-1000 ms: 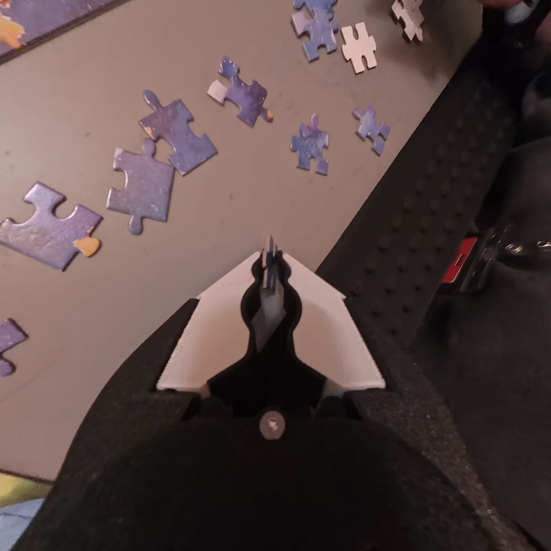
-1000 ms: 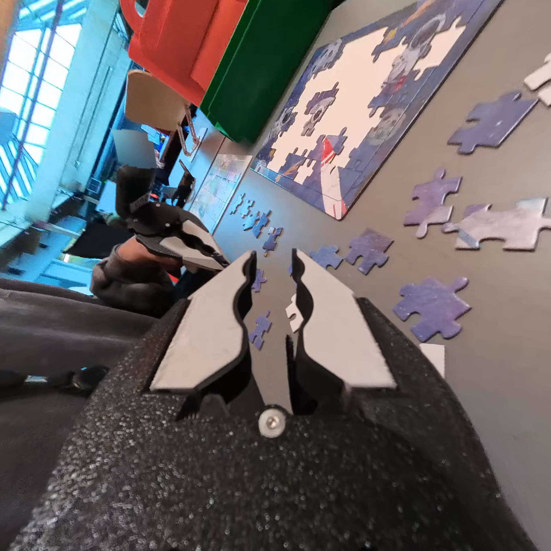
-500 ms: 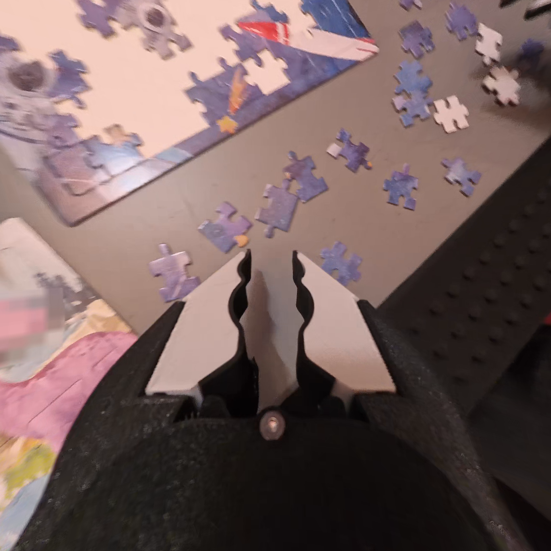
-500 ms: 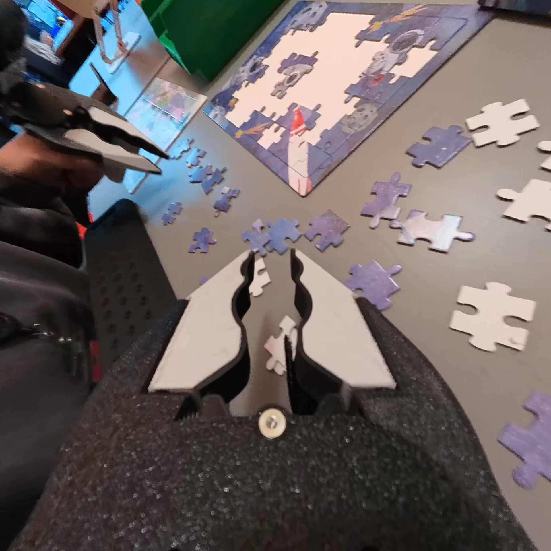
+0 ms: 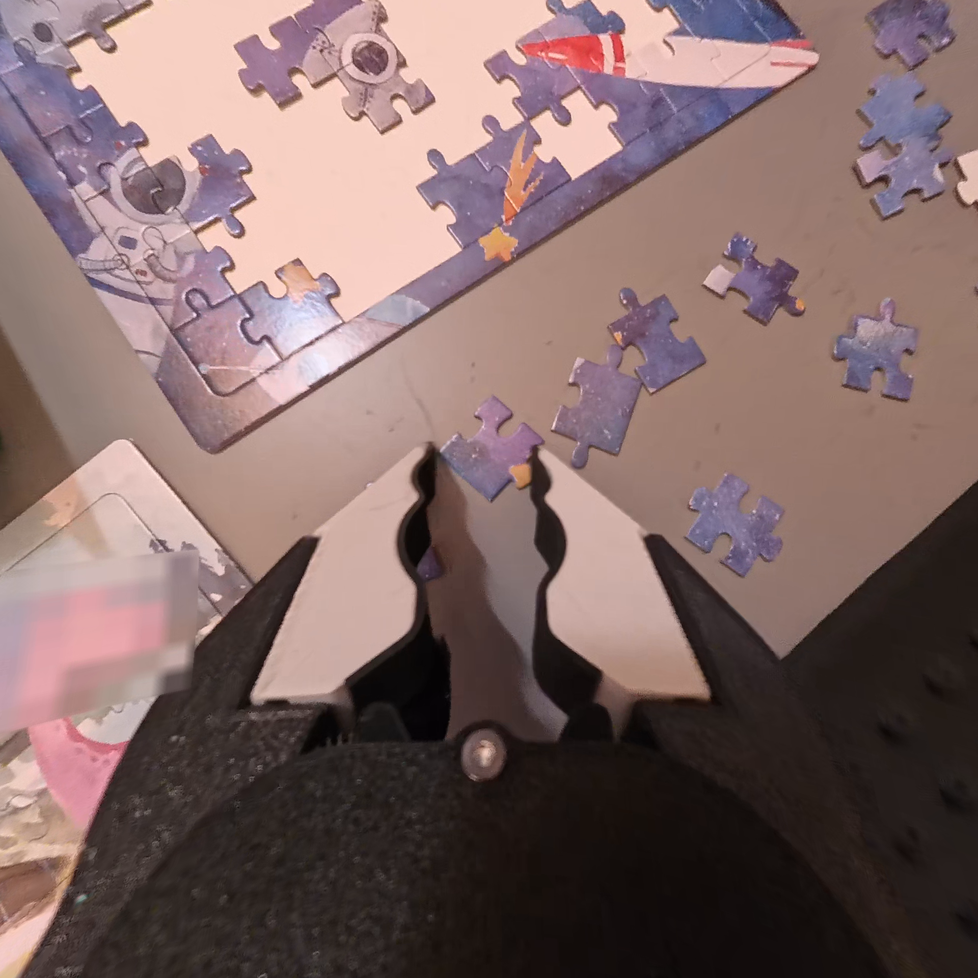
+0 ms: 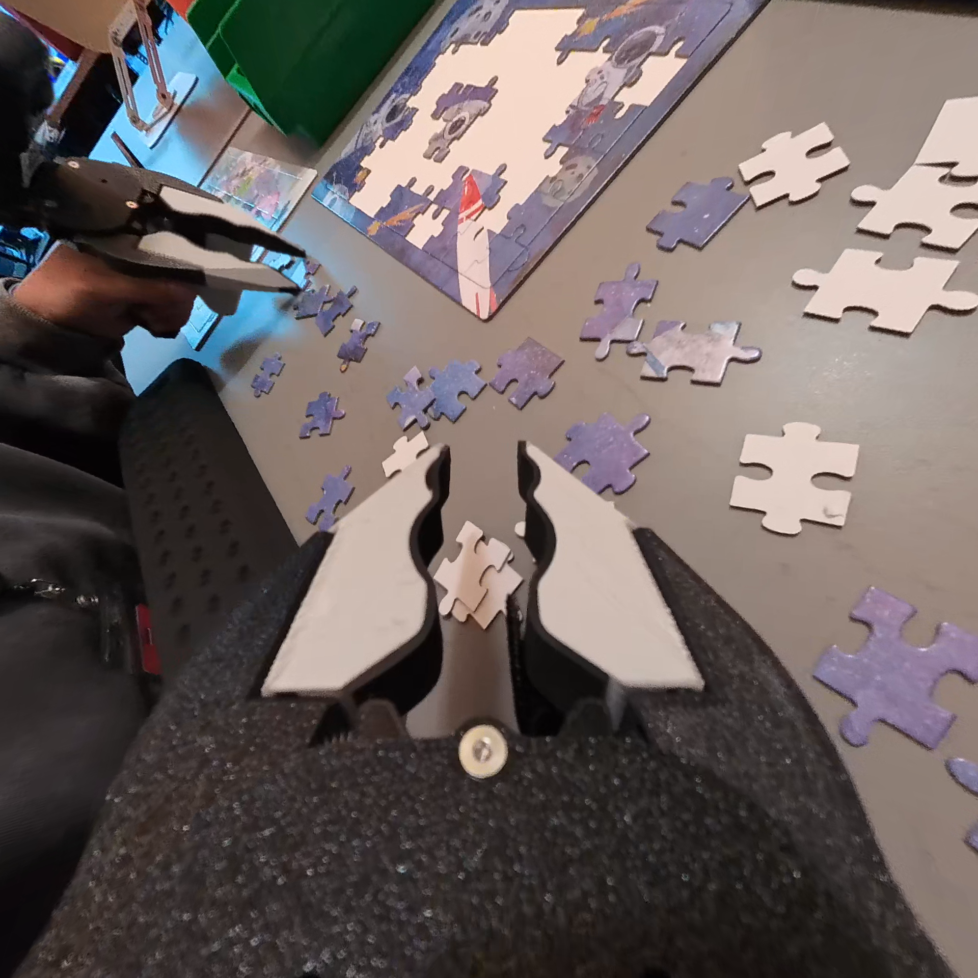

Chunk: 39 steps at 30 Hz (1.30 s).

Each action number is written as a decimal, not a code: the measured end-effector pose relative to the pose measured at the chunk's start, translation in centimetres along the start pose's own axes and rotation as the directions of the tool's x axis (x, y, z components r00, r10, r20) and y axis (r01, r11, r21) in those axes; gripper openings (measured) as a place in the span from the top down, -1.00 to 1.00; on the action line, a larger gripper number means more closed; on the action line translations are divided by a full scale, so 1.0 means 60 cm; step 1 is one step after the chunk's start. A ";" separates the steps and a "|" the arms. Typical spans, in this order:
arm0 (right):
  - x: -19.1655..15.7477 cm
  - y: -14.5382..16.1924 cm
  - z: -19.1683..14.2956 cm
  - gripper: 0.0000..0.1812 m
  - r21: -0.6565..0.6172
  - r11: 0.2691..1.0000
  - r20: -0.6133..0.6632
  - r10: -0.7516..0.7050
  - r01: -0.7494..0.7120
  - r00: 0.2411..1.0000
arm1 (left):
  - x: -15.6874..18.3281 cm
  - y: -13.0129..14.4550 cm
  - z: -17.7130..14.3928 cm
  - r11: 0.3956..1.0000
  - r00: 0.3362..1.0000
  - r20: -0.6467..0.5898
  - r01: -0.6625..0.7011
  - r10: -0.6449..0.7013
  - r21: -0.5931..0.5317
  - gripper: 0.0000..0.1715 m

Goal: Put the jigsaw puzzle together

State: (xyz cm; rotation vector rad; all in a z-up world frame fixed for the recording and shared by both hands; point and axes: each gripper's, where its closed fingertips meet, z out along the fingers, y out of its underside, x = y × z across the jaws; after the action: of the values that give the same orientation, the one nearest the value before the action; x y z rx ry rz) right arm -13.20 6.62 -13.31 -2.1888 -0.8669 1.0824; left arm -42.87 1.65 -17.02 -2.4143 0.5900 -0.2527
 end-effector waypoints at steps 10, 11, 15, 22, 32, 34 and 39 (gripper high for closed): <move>-0.013 0.001 0.012 0.72 -0.032 0.999 0.021 -0.022 0.022 1.000 | -0.009 -0.006 -0.013 1.000 0.998 0.054 -0.025 0.025 -0.003 0.62; -0.016 -0.001 0.013 0.72 -0.030 0.999 0.026 -0.025 0.026 0.999 | -0.011 -0.014 -0.020 0.999 0.997 0.072 -0.038 0.037 0.010 0.62; -0.031 -0.009 0.015 0.71 -0.029 0.999 0.049 -0.036 0.038 0.998 | -0.017 -0.068 -0.053 0.991 0.988 0.143 -0.071 0.054 0.115 0.62; -0.034 0.002 0.010 0.71 -0.053 0.996 0.034 -0.072 0.073 0.997 | -0.034 -0.050 -0.060 0.998 0.988 0.156 -0.020 0.011 0.055 0.62; 0.020 0.001 -0.035 0.70 -0.030 0.999 -0.063 -0.028 0.026 0.998 | -0.029 -0.037 -0.049 0.999 0.991 0.137 -0.006 -0.001 0.047 0.62; 0.022 0.002 -0.035 0.70 -0.029 0.999 -0.065 -0.022 0.020 0.998 | -0.026 -0.041 -0.046 0.999 0.991 0.131 -0.011 0.004 0.050 0.62; 0.054 0.038 -0.040 0.71 -0.157 0.985 -0.168 -0.095 0.068 0.981 | -0.020 -0.024 -0.036 1.000 0.993 0.111 -0.028 0.029 -0.012 0.62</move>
State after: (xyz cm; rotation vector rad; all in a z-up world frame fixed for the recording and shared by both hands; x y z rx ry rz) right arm -8.97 7.12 -15.19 -2.3088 -0.9763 0.7941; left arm -44.08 2.05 -14.51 -2.4101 0.5753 -0.1022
